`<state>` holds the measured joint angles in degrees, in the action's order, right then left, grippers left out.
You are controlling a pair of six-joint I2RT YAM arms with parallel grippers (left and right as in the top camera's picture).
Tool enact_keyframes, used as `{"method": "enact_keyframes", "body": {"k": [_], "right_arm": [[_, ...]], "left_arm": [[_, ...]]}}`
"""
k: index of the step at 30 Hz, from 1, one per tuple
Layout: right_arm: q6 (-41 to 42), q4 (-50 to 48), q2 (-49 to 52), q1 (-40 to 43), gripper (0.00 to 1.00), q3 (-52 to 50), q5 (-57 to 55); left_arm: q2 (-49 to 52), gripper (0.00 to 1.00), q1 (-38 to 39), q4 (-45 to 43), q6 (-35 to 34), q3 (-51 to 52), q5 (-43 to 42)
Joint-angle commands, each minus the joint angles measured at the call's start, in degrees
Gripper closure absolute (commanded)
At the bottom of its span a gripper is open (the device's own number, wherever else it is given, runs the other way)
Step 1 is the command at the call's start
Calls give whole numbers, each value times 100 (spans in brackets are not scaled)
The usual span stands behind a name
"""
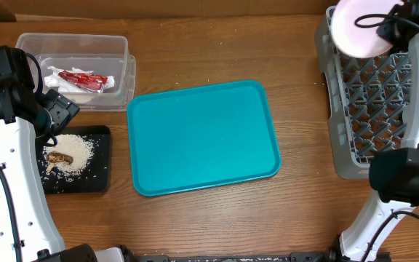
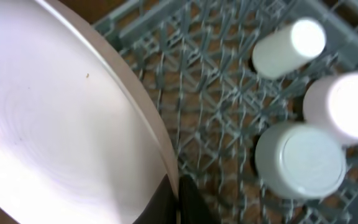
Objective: Sort waste into correct bins and load items into the dishwasher
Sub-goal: 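Lift the plate with the right gripper and place it in the dish rack, then move the right gripper to the right edge of the teal tray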
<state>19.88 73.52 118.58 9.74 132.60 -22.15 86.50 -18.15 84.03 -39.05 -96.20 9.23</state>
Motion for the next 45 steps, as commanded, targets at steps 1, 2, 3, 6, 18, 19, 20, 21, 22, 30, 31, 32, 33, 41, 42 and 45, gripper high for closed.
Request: {"method": "enact_keyframes", "body": {"k": [1, 2, 3, 6, 18, 19, 20, 21, 22, 30, 31, 32, 33, 41, 42, 45], "right_arm": [[-881, -369, 92, -24, 96, -240, -293], [-999, -542, 103, -48, 96, -358, -396], [-1014, -673, 103, -68, 96, -466, -538], [-1049, -1204, 103, -118, 96, -887, -1274], [-1137, -1923, 109, -317, 96, -1797, -1755], [-1137, -1923, 109, -393, 96, -1805, -1637], [-1134, -1926, 109, -431, 96, -1805, -1591], [-1132, -1934, 109, -487, 96, -1805, -1563], [-1132, -1943, 109, -555, 94, -1805, -1567], [-866, -1600, 9, -1113, 0, -1604, -1749], [-756, -1515, -57, -1178, 0, -1513, -1790], [-717, -1434, -125, -1235, 0, -1423, -1779], [-525, -1261, -258, -1329, 0, -1266, -1762], [-400, -85, -1086, -1843, 0, -951, 1279], [-409, 33, -1086, -1858, 0, -953, 1674], [-682, 402, -973, -1902, 2, -1187, 2448]], "left_arm": [[11, 0, -20, -11, -59, -28, 15], [11, 0, -20, -11, -61, -28, 15], [11, 0, -20, -11, -61, -28, 15], [11, 0, -20, -11, -61, -28, 15], [11, 0, -20, -11, -61, -28, 15], [11, 0, -20, -11, -61, -28, 15], [11, 0, -20, -11, -61, -28, 15], [11, 0, -20, -11, -61, -28, 15], [11, 0, -20, -11, -61, -28, 15], [11, 0, -20, -11, -61, -28, 15], [11, 0, -20, -11, -61, -28, 15], [11, 0, -20, -11, -61, -28, 15], [11, 0, -20, -11, -61, -28, 15], [11, 0, -20, -11, -61, -28, 15], [11, 0, -20, -11, -61, -28, 15], [11, 0, -20, -11, -61, -28, 15]]}}
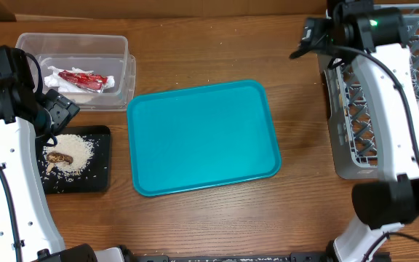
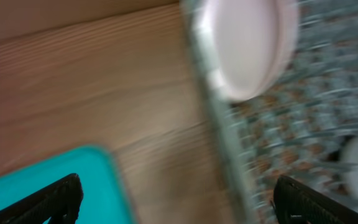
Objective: Sort waste into correct bins and load items into the dishwasher
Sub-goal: 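Move the right gripper to the right edge of the teal tray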
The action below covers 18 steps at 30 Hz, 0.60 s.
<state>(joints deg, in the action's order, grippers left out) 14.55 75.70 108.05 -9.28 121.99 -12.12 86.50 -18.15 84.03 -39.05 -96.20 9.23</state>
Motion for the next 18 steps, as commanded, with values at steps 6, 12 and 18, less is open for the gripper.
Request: {"method": "enact_keyframes", "body": {"k": [6, 12, 18], "right_arm": [[-271, -61, 385, -4, 15, -1408, 1469], [-737, -997, 601, -4, 28, -2931, 1663], [-984, -1604, 717, -4, 43, -3578, 2232]], "left_arm": [[11, 0, -20, -11, -61, -28, 15], [11, 0, -20, -11, -61, -28, 15], [11, 0, -20, -11, -61, -28, 15]]}}
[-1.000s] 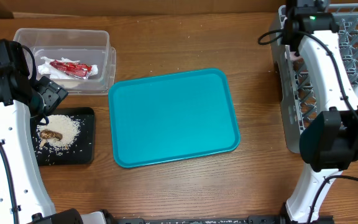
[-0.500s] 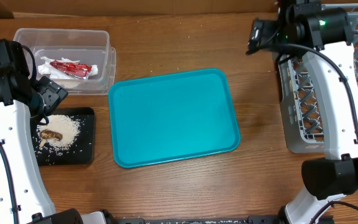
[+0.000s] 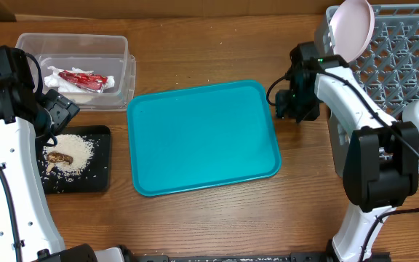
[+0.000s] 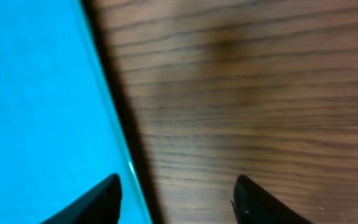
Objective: Sort waste into correct bins and load items into the dishwasher
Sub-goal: 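Move the right gripper to the right edge of the teal tray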
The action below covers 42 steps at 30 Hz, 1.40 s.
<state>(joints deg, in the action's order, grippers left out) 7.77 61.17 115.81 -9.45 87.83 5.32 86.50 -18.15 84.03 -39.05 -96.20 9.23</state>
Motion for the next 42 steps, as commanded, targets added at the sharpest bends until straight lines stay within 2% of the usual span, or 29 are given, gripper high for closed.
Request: {"method": "enact_keyframes", "body": {"k": [1, 9, 11, 17, 21, 28, 34, 42], "right_arm": [[-382, -190, -59, 13, 42, -216, 614], [-575, -221, -52, 9, 41, -348, 682], [-636, -402, -52, 7, 38, -507, 684], [-520, -874, -50, 7, 39, -975, 680], [-474, -922, -50, 7, 51, -1069, 616], [-98, -990, -48, -310, 59, -1069, 46], [546, -1008, -48, -780, 62, -1069, -881], [881, -1032, -48, -848, 74, -1069, -820]], "left_arm": [[11, 0, -20, -11, -61, -28, 15], [11, 0, -20, -11, -61, -28, 15], [11, 0, -20, -11, -61, -28, 15], [11, 0, -20, -11, -61, -28, 15], [11, 0, -20, -11, -61, -28, 15], [11, 0, -20, -11, -61, -28, 15], [11, 0, -20, -11, -61, -28, 15], [11, 0, -20, -11, -61, -28, 15]]}}
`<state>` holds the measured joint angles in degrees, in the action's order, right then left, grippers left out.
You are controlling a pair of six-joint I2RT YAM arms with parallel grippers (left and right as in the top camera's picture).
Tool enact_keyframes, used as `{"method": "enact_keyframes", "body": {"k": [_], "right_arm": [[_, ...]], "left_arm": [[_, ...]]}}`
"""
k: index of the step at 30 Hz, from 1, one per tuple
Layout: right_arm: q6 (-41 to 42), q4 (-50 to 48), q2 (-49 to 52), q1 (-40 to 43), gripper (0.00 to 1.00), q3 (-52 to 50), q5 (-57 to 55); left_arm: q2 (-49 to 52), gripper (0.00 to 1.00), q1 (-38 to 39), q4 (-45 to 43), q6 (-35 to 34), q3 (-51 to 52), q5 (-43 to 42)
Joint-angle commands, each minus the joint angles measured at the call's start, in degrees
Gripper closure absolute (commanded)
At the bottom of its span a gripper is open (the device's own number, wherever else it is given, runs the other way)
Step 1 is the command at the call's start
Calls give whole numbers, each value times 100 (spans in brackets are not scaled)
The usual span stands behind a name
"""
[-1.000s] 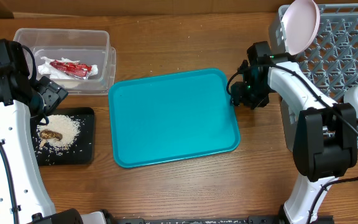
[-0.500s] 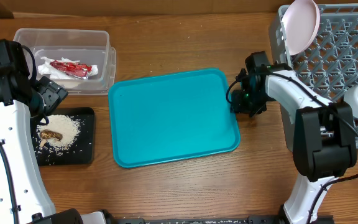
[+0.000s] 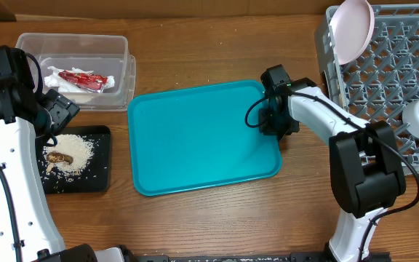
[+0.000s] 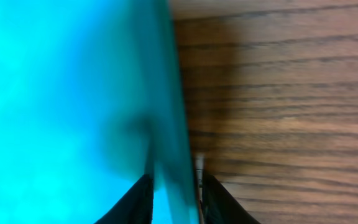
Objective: Sort waste into correct bins and load items into the dishwasher
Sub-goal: 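Move the right gripper to the right edge of the teal tray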
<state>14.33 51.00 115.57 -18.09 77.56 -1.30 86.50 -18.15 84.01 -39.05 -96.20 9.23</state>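
Observation:
The teal tray (image 3: 195,138) lies flat mid-table with nothing on it. My right gripper (image 3: 271,124) is at its right rim, one finger inside the tray and one outside on the wood. In the right wrist view the tray's rim (image 4: 169,124) runs up between the gripper (image 4: 174,200) fingers, which are shut on it. A pink plate (image 3: 351,29) stands on edge in the grey dish rack (image 3: 384,87). My left gripper (image 3: 55,110) hovers by the bins at far left. Its jaws are not visible.
A clear bin (image 3: 75,69) at the back left holds a red wrapper (image 3: 84,78) and white paper. A black tray (image 3: 78,175) in front of it holds rice and a brown scrap. White cups sit in the rack's right side.
My right gripper was open over the bare wood just off the tray's right edge. Now it sits further left and is shut on the tray's right rim. The left arm has not moved.
My right gripper first held the pink plate over the dish rack. Then the plate stood in the rack and the gripper was open, clear of it. It was then open beside the teal tray, and now grips the tray's rim.

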Motion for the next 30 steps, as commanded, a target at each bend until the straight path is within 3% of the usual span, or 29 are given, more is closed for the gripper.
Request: {"method": "enact_keyframes", "body": {"k": [1, 12, 30], "right_arm": [[227, -15, -24, 15, 74, -42, -131], [568, 26, -24, 15, 83, -42, -57], [691, 111, -24, 247, 89, -35, -57]], "left_arm": [[11, 0, -20, -9, -61, -28, 15], [11, 0, -20, -9, -61, -28, 15], [11, 0, -20, -9, -61, -28, 15]]}}
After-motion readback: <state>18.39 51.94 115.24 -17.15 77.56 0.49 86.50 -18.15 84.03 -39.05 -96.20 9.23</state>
